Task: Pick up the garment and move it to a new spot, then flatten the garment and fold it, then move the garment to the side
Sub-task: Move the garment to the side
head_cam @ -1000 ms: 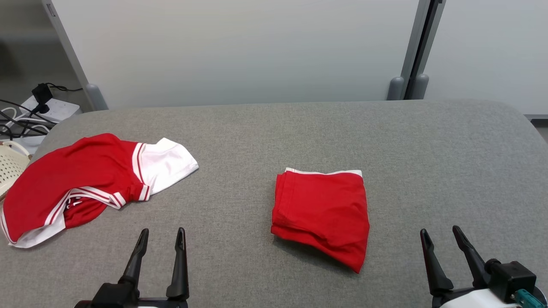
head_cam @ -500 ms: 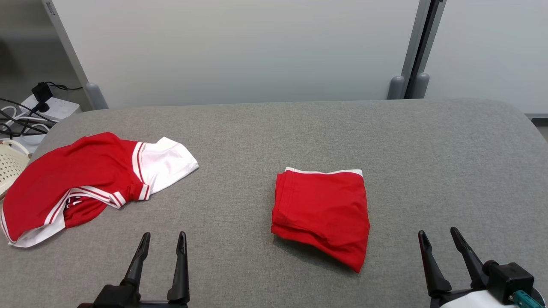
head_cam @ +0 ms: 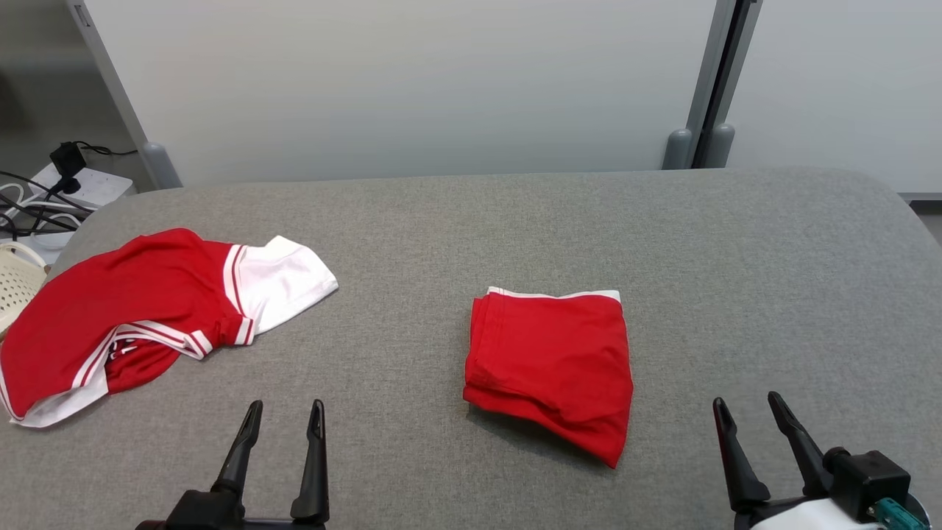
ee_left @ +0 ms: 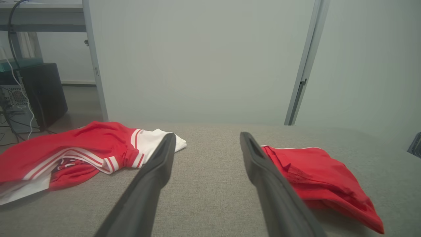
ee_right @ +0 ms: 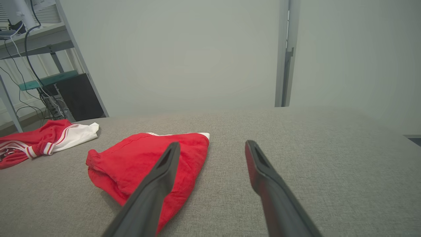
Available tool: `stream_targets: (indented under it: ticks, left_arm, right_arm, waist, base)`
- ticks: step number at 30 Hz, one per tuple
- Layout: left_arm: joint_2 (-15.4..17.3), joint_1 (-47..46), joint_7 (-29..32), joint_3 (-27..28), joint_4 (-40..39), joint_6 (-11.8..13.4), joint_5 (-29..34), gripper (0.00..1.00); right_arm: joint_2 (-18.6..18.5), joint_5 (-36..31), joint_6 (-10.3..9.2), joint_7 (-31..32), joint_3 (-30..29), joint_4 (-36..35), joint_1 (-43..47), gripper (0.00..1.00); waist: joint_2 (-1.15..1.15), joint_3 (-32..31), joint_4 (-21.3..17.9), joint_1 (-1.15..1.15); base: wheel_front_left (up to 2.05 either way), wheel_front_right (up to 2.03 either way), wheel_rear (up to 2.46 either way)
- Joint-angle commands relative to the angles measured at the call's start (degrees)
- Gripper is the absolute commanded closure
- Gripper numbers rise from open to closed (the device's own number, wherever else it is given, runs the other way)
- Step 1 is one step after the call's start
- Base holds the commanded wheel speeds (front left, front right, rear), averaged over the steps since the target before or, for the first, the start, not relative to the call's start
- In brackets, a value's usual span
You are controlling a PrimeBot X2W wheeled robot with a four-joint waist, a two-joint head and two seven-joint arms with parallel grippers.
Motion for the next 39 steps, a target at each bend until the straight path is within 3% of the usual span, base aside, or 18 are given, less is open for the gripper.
stream_targets:
  ticks: [1,4,8,15,18,21,31,39]
  left_arm:
    - [0.1,-2.3,-0.3,1.6,-1.3,-0.4,1.1,0.0]
    - [0.1,-2.8,-0.3,1.3,-1.4,-0.5,1.4,0.0]
    - [0.1,-3.8,-0.3,0.5,-1.8,-0.6,1.7,0.0]
    - [0.1,-6.8,-0.3,-1.2,-2.9,-0.9,2.2,0.0]
    - [0.1,-7.9,-0.3,-1.6,-3.4,-0.8,2.2,0.0]
    - [0.1,-10.2,-0.3,-2.5,-3.7,-0.4,2.5,0.0]
    - [0.1,-12.5,-0.3,-4.7,-4.3,0.4,3.7,0.0]
    - [0.1,-14.0,-0.3,-5.4,-4.6,0.7,3.7,0.0]
  right_arm:
    - [-0.4,0.1,0.01,-0.8,1.5,-0.7,-2.5,0.0]
    - [-0.2,3.9,0.01,-0.8,3.2,2.3,-4.8,0.0]
    - [0.2,15.8,0.01,-0.8,6.3,10.6,-10.8,0.0]
    - [-3.1,30.8,0.01,0.8,14.2,21.5,-23.5,0.0]
    - [-4.2,34.2,0.01,2.4,16.1,24.0,-26.2,0.0]
    - [-6.3,40.9,0.01,6.8,19.5,30.0,-31.2,0.0]
    - [-7.8,47.6,0.01,10.3,24.1,37.5,-36.9,0.0]
    - [-6.2,49.6,0.01,10.2,26.9,43.4,-39.9,0.0]
  waist:
    - [0.0,0.2,0.0,0.0]
    - [0.0,0.6,-0.1,0.0]
    - [0.0,1.9,0.1,0.0]
    - [0.0,5.5,2.3,0.0]
    - [0.0,6.8,3.3,0.0]
    - [0.0,9.5,5.5,0.0]
    - [0.0,12.5,8.1,0.0]
    - [0.0,13.6,9.7,0.0]
  base:
    - [0.0,0.0,0.0]
    - [0.0,0.0,0.0]
    - [0.0,0.0,0.0]
    - [0.0,0.0,0.0]
    - [0.0,0.0,0.0]
    - [0.0,0.0,0.0]
    - [0.0,0.0,0.0]
    - [0.0,0.0,0.0]
